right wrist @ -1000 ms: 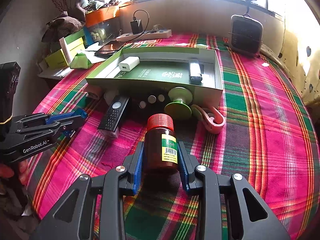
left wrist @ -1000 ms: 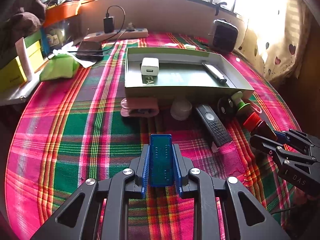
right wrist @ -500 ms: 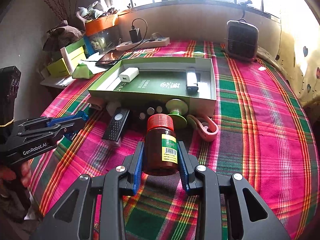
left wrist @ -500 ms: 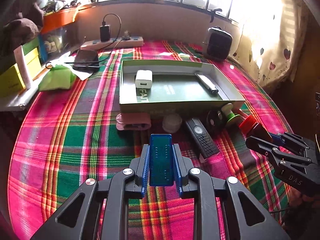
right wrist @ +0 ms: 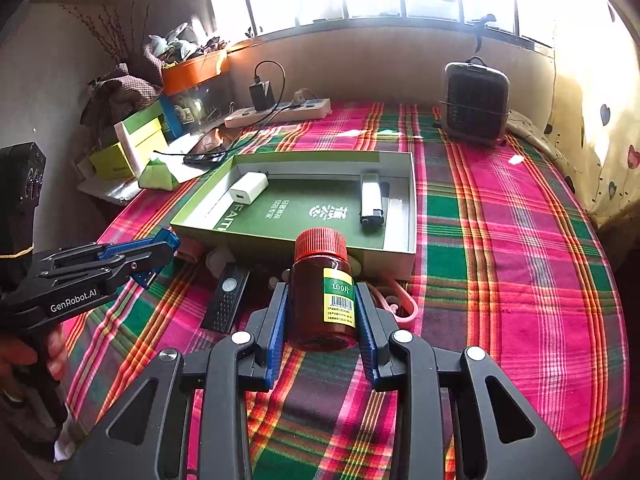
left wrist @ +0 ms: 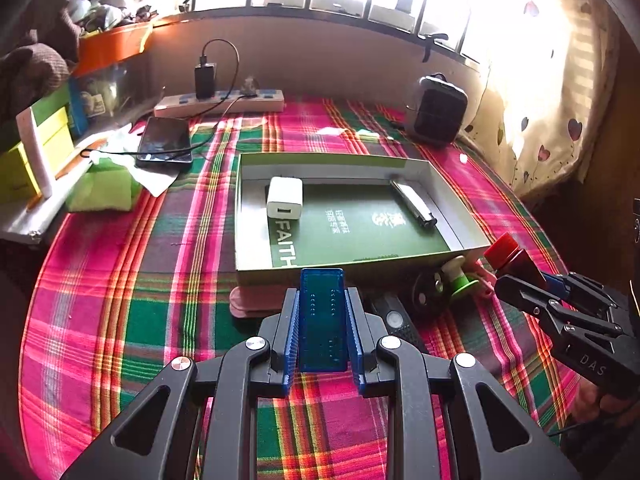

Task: Organize rigid objects
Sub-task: 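Carry the blue case and the brown bottle over the green tray with both tools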

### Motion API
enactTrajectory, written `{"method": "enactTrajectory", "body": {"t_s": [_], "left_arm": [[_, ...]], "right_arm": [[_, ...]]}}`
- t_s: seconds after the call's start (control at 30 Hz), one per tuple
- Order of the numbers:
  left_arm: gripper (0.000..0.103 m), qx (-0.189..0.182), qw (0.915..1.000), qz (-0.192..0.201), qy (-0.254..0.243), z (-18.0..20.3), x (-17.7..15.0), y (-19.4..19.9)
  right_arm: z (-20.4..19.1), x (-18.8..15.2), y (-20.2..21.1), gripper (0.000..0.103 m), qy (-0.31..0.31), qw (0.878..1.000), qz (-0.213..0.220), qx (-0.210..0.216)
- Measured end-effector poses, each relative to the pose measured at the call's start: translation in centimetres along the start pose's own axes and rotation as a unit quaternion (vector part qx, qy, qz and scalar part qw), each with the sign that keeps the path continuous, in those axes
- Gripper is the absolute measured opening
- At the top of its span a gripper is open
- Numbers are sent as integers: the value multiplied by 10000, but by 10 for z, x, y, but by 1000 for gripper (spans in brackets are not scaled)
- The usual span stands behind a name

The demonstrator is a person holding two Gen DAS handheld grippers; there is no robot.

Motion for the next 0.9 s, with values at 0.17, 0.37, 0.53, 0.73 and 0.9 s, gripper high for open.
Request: {"method": "enactTrajectory", "body": {"t_s": [0.17, 0.37, 0.53, 0.73, 0.9], "left_arm": [[21, 15, 10000, 31, -4, -2, 18, -9], [21, -27, 10000, 3, -45, -1, 38, -26], [21, -88, 9999, -48, -35, 3, 50, -43], [21, -98, 9998, -133, -64, 7, 64, -66], [21, -92, 9995, -296, -54, 7, 71, -87]], "right_arm": [[4, 16, -6, 33, -28, 10000, 43, -42], [11, 35, -22, 33, -89, 9999, 33, -95], [15, 48, -39, 33, -133, 9998, -26, -147], [22, 57, -60, 33, -206, 9995, -138, -197], [23, 62, -79, 33, -219, 9992, -294, -172]]}}
Point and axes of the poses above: each gripper's, at about its wrist camera, not at the fingertips, and y roughly against the way its jaws point, z to its right, x to its top, the point moved 4 cm from there along -y, roughly the way its jaws point, and after that the axes turned 1 degree about x, right-handed, at the moved point
